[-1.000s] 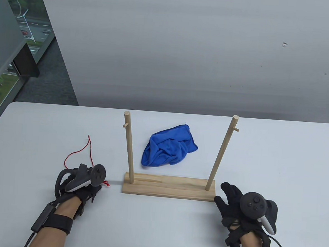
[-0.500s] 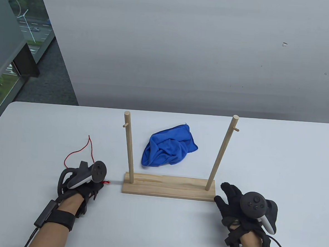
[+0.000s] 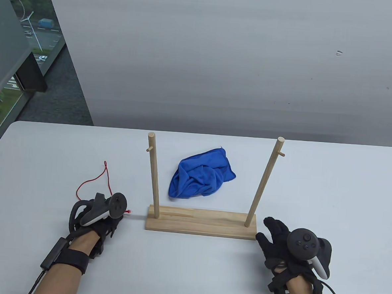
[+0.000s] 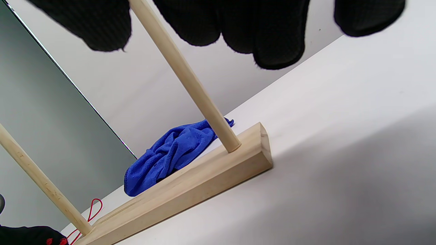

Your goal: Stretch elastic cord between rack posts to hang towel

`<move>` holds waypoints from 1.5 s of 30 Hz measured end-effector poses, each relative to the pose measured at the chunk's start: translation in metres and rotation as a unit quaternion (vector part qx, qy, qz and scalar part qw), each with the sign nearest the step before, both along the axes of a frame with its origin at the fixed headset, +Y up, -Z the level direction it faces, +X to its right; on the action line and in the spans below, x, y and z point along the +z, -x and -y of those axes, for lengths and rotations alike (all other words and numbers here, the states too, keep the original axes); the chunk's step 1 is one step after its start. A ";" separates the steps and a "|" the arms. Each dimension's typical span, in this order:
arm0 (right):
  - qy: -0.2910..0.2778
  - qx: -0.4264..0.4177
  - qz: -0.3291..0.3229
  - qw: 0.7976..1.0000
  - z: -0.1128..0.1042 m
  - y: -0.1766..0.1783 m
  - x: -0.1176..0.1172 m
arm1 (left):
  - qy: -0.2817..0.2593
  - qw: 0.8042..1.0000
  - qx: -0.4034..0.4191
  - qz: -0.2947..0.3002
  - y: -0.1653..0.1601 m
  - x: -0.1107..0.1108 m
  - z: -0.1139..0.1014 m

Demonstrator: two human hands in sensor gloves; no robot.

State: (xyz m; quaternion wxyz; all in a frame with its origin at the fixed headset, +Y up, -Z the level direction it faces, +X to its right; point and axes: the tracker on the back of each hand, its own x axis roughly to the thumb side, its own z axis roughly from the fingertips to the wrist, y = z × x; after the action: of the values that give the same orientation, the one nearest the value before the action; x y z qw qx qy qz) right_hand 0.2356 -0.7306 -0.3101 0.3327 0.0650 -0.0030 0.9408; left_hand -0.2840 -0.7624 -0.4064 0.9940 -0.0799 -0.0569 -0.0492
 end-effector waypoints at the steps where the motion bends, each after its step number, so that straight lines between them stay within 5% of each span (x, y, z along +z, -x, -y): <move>1: 0.000 0.000 0.000 1.000 0.000 0.000 0.000 | -0.004 1.000 0.000 0.001 0.001 0.001 0.000; 8: -0.006 -0.004 0.007 1.000 -0.001 -0.003 0.000 | -0.043 0.999 -0.001 0.010 0.005 0.010 -0.015; 21: -0.009 -0.004 0.013 1.000 -0.001 -0.004 0.001 | -0.132 0.991 0.007 0.032 0.005 0.044 -0.077; 45: -0.021 -0.011 0.011 1.000 -0.002 -0.005 0.003 | -0.247 0.960 -0.012 0.132 -0.041 0.095 -0.181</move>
State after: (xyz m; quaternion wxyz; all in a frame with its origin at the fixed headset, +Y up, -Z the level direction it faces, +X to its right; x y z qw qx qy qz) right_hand 0.2407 -0.7283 -0.3075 0.3413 0.0616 -0.0266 0.9376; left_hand -0.2426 -0.5813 -0.3111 0.9657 0.1747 -0.1730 -0.0842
